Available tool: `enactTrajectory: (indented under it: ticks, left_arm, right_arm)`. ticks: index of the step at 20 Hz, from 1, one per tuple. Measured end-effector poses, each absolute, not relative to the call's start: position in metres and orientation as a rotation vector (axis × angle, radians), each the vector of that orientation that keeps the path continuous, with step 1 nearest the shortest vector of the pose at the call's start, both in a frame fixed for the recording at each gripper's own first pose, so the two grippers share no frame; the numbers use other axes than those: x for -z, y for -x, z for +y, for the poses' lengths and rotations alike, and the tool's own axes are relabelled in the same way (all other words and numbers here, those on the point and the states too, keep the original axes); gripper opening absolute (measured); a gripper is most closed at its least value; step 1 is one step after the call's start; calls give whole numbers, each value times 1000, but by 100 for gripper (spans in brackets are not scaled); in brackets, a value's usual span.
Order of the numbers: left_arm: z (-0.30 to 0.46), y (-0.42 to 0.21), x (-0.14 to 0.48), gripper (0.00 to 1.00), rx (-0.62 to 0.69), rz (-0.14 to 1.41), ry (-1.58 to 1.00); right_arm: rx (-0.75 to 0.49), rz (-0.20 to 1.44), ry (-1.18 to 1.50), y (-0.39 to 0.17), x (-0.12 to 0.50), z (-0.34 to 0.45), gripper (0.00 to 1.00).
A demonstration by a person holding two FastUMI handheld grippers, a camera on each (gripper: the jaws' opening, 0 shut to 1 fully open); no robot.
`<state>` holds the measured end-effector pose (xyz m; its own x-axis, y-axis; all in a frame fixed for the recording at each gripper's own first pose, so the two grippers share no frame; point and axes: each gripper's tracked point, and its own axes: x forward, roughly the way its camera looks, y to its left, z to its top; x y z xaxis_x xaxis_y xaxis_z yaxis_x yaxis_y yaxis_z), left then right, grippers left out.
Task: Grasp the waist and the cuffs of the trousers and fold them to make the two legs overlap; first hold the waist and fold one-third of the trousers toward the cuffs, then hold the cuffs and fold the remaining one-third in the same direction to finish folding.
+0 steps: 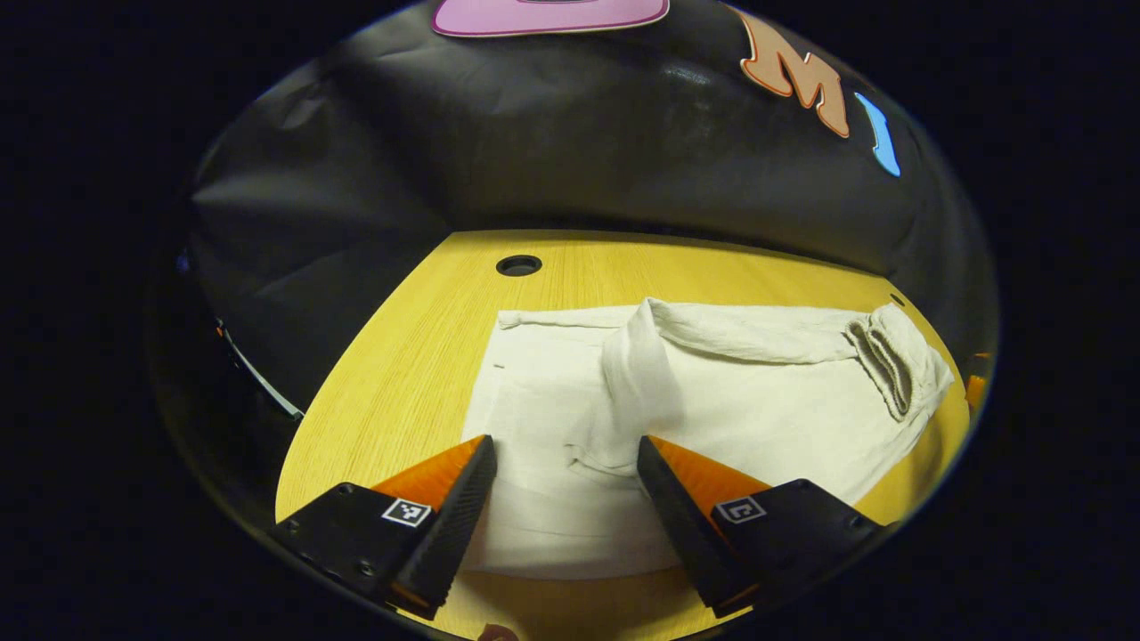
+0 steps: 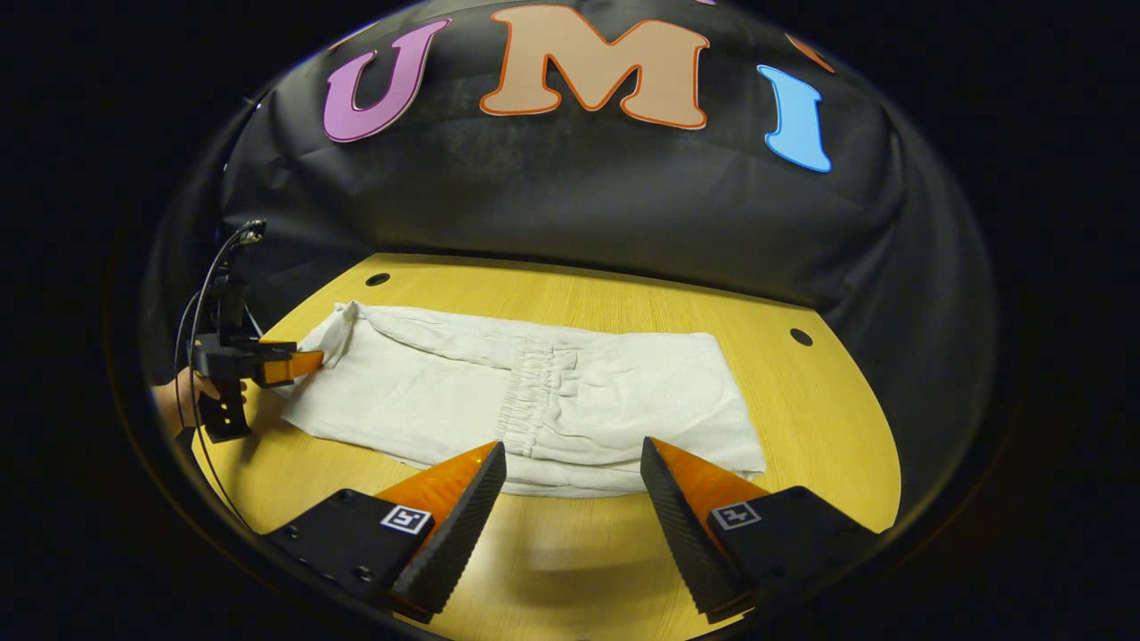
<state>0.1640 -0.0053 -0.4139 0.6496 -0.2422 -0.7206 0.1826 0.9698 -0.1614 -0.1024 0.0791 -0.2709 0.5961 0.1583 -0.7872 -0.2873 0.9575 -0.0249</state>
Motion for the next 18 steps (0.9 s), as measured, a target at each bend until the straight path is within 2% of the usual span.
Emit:
enactTrajectory:
  ticks: [4, 6, 7, 10, 11, 12, 13, 15, 18]
  left_arm:
    - [-11, -158, 413, 99, 300, 844, 75]
    - [-27, -158, 414, 80, 347, 850, 101]
    - [-31, -158, 412, 56, 353, 852, 108]
    - [-38, -158, 412, 21, 329, 849, 160]
    - [-40, -159, 410, 15, 335, 845, 173]
    - [-39, -158, 411, 14, 330, 849, 177]
    - [-38, -159, 410, 1, 315, 853, 187]
    - [-37, -161, 403, 0, 286, 848, 168]
    - [-53, -180, 357, 0, 303, 729, 166]
  right_arm:
    - [-268, 902, 139, 104, 273, 81, 98]
    - [-271, 905, 118, 103, 273, 82, 97]
    - [-269, 905, 109, 103, 272, 82, 97]
    - [-260, 904, 81, 102, 270, 80, 97]
    - [-257, 904, 76, 102, 268, 78, 97]
    - [-255, 901, 70, 101, 267, 77, 97]
    - [-255, 896, 62, 101, 265, 77, 98]
    - [-260, 872, 59, 99, 258, 74, 98]
    - [-278, 853, 55, 100, 249, 64, 98]
